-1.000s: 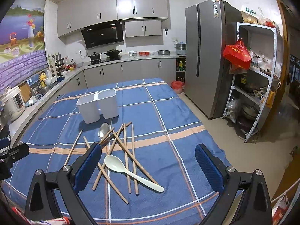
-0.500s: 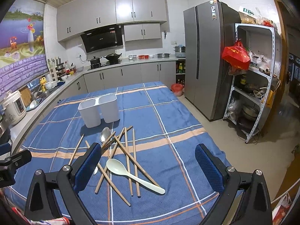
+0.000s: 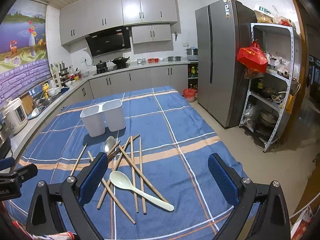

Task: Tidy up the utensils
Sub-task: 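Lower both grippers over the pile of wooden chopsticks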

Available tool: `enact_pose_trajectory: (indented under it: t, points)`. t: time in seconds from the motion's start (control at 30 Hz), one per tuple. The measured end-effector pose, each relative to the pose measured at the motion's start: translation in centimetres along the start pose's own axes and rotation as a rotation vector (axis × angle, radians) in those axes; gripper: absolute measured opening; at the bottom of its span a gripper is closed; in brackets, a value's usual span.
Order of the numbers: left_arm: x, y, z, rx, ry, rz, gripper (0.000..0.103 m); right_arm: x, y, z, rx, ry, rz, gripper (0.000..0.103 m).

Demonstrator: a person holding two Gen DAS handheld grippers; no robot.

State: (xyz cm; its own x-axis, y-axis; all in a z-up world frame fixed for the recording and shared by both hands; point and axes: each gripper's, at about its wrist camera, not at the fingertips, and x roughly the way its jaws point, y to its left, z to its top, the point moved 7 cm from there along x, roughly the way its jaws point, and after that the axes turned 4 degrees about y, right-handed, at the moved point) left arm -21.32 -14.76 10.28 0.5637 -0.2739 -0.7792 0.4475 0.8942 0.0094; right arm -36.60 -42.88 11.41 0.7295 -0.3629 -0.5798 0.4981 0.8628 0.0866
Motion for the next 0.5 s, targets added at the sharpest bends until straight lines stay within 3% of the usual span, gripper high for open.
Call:
enact_pose_trajectory:
  t: [0.1, 0.17, 0.37, 0.5]
  points:
    - [0.7, 0.1, 0.2, -0.002, 0.007, 0.005, 0.103, 0.7, -0.1, 0.0, -0.028, -0.015, -0.024, 0.102]
    - [1.3, 0.4, 0.4, -0.007, 0.015, 0.008, 0.103, 2.0, -0.3, -0.5, -0.053, 0.032, -0.031, 0.101]
    - [3.9, 2.6, 1.0, -0.058, 0.052, 0.028, 0.103, 4.8, -1.3, -2.1, -0.031, 0.156, 0.04, 0.099]
    - [6.2, 3.0, 1.2, -0.081, 0.099, -0.019, 0.103, 6.5, -1.8, -3.1, -0.017, 0.23, 0.089, 0.095]
